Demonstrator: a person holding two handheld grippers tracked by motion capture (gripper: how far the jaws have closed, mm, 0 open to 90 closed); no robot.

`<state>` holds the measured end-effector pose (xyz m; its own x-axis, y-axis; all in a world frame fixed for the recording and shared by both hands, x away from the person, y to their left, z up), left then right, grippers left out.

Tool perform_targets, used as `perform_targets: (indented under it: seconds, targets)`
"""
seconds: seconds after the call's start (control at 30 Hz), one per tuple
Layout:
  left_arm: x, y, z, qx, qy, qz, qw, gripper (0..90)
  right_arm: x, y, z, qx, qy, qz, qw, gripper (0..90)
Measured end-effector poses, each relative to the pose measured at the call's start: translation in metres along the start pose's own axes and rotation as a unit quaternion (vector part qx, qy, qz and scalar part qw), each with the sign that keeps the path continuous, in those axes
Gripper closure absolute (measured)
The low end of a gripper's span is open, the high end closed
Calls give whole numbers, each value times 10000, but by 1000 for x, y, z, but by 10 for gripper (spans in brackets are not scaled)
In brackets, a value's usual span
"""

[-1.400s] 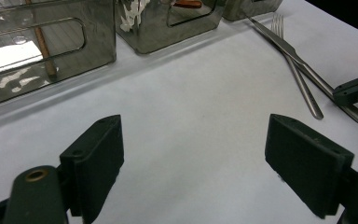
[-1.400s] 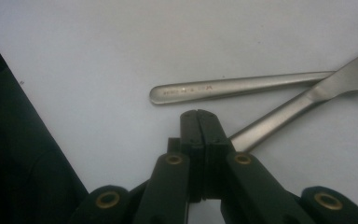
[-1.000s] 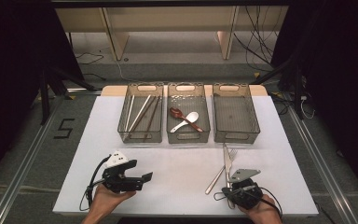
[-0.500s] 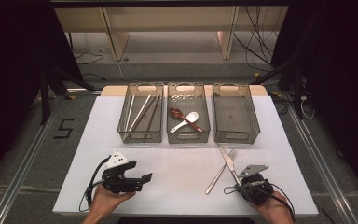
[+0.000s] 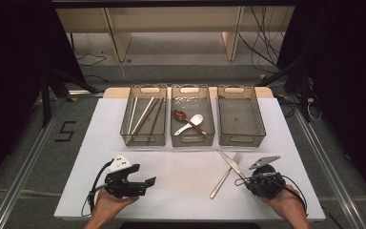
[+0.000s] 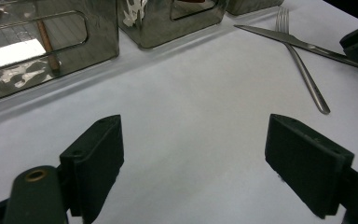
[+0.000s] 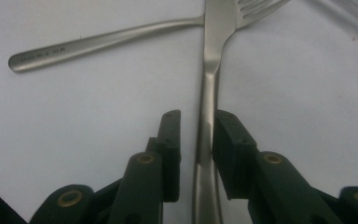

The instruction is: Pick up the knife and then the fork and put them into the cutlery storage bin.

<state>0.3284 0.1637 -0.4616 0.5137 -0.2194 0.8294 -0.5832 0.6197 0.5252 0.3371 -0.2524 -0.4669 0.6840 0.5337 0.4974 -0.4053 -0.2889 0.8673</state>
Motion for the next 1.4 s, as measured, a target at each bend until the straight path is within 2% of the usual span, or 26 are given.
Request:
perform_targets:
  seconds: [0.03,0.1,0.3,0.43,0.63,0.73,0.9,1.4]
  targets:
    - [0,0,0,-10,7,4,10000,191,3,-1,1,20,6,-31,10000,659]
    - [0,0,0,-13,10,5,10000,191,8,-5,2,97,54,-277,9996,562]
    - [0,1,-1,-16,9,22,10000,191,20,-21,7,25,113,-542,9985,548]
    - [0,1,-1,-13,27,25,10000,190,25,-26,7,3,163,-689,9975,572]
    - [0,1,-1,-21,22,26,10000,190,29,-28,7,113,179,-802,9966,661]
    - [0,1,-1,-20,2,17,10000,191,31,-28,8,87,101,-854,9963,714]
    - [0,0,0,-22,-7,10,10000,191,33,-29,7,103,155,-969,9951,771]
    - [0,0,1,-28,-33,-2,10000,191,38,-31,8,156,139,-1183,9928,778]
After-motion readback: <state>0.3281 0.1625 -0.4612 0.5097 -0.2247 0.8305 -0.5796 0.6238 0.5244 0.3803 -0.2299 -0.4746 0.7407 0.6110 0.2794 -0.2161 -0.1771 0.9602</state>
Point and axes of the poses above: each handheld gripper's, and its own axes: y roughly backward along the jaws, x roughly out of its top, z roughly to its right, the point moved 2 cm from there along -y, roughly forward along the jaws, and after that the axes turned 3 degrees about z, right-handed, at the moved point
